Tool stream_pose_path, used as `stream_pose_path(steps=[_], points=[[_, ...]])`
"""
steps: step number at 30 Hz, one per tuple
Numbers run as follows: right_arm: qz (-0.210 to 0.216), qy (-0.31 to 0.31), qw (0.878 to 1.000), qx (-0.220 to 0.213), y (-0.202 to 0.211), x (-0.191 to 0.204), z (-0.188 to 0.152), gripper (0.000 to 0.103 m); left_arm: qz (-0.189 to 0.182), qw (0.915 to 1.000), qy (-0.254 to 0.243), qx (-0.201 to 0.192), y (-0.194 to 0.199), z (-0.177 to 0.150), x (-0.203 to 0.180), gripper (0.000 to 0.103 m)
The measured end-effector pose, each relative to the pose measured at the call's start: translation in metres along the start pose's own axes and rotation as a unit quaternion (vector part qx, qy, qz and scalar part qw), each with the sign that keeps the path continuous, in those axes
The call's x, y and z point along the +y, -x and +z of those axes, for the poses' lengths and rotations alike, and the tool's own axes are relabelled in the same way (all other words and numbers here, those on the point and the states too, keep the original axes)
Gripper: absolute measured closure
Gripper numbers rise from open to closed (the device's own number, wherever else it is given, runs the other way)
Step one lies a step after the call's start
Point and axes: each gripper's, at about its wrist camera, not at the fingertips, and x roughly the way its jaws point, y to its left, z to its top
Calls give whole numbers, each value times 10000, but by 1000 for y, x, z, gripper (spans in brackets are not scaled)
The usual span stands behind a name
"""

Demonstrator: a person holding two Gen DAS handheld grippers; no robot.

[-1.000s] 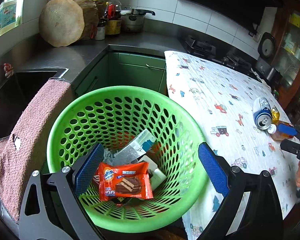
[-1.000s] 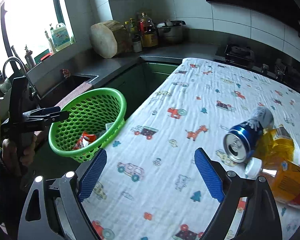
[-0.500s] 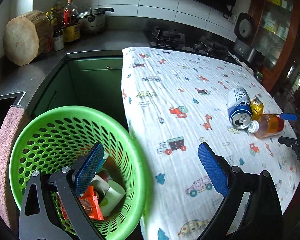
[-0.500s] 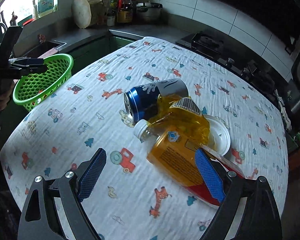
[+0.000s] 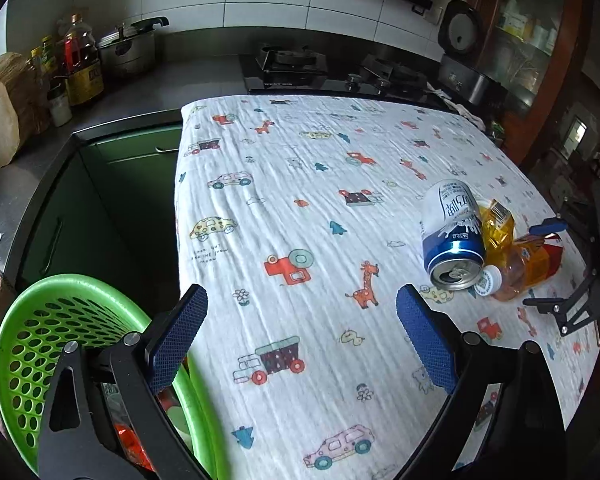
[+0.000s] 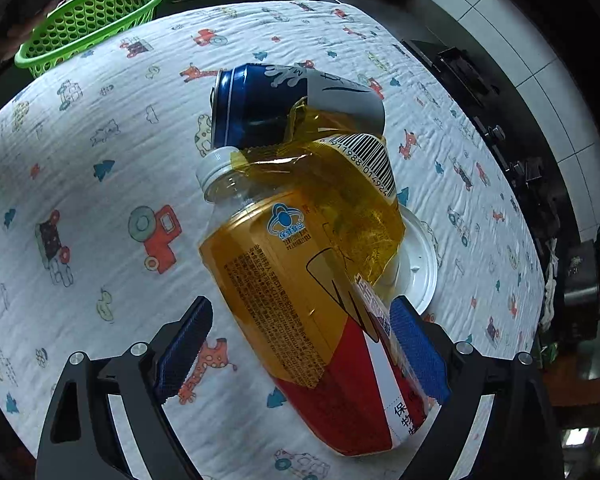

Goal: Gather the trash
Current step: 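Grasp the blue milk can with the left gripper while the right grasps the juice bottle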

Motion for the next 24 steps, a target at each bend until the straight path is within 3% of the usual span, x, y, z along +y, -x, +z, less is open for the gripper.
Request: stream_pose_path(steps=[7,10,14,24], points=[[-67,529,9985,137,-19,6,7,16,-237,9996,-157,91,-16,18,-21,9],[-91,578,9982,139,-21,6,7,25,-341,9990,-275,129,-23,26,-34,9],[20,556,9983,173,-17,8,1,26,-513,9972,-516,187,-33,36,-56,9],[756,-586,9952,206,5,6,-28,29,-984,9846,-1329,563,-72,48,-125,10]])
